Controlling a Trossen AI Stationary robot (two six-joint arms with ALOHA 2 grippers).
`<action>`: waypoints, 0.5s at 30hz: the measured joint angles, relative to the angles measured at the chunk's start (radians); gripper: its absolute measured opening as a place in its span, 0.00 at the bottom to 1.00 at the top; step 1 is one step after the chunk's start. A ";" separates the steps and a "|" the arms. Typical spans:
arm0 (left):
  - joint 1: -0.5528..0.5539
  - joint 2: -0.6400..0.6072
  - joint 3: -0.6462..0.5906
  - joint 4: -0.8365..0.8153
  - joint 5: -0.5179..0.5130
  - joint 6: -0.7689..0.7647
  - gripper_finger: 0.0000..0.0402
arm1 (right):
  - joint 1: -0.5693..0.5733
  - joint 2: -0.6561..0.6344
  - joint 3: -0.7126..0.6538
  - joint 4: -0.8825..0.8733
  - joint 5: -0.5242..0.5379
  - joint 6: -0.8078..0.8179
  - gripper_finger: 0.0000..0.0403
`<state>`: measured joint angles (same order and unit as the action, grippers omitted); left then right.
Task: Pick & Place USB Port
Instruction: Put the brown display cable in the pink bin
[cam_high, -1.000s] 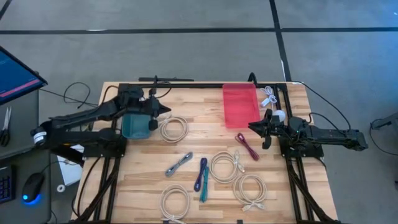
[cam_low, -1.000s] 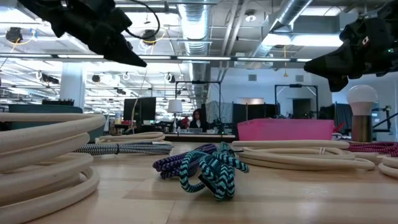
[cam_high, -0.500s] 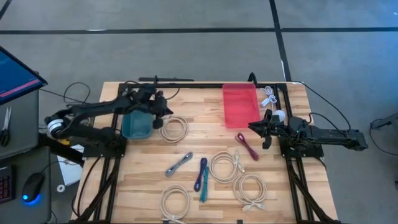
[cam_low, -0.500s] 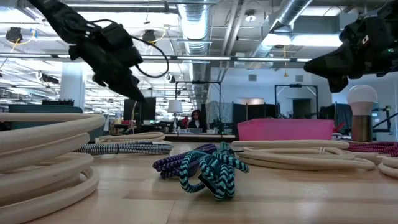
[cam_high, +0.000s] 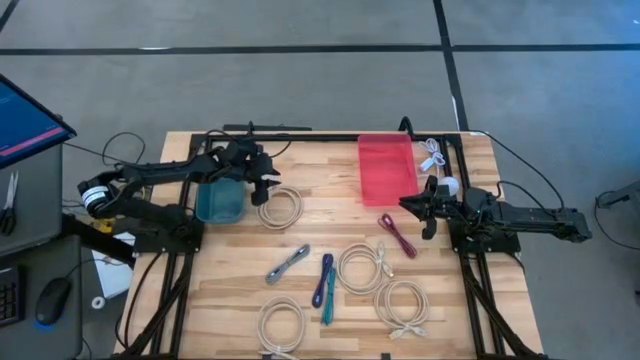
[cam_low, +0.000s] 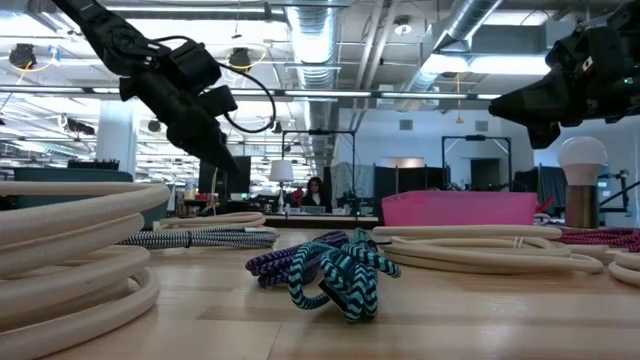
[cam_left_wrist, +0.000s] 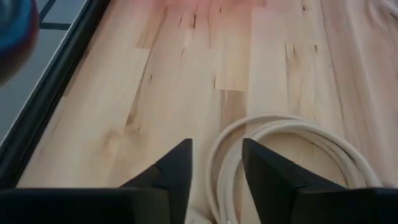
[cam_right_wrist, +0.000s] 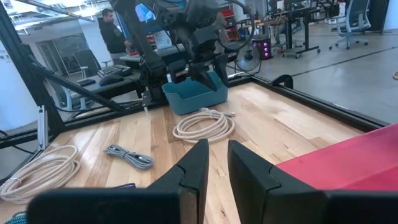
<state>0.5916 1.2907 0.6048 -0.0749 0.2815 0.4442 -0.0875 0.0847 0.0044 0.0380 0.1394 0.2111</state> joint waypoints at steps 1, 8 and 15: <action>-0.006 0.000 0.000 -0.004 0.010 0.000 0.38 | 0.000 0.000 0.000 0.000 0.000 0.000 0.13; -0.046 0.000 0.000 -0.015 0.033 -0.001 0.38 | 0.000 0.000 0.000 0.000 0.000 0.000 0.13; -0.047 0.069 0.000 -0.014 0.028 -0.008 0.34 | 0.000 0.000 0.000 0.000 0.000 0.000 0.13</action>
<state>0.5442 1.3599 0.6048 -0.0887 0.3091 0.4367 -0.0875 0.0845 0.0044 0.0380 0.1394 0.2111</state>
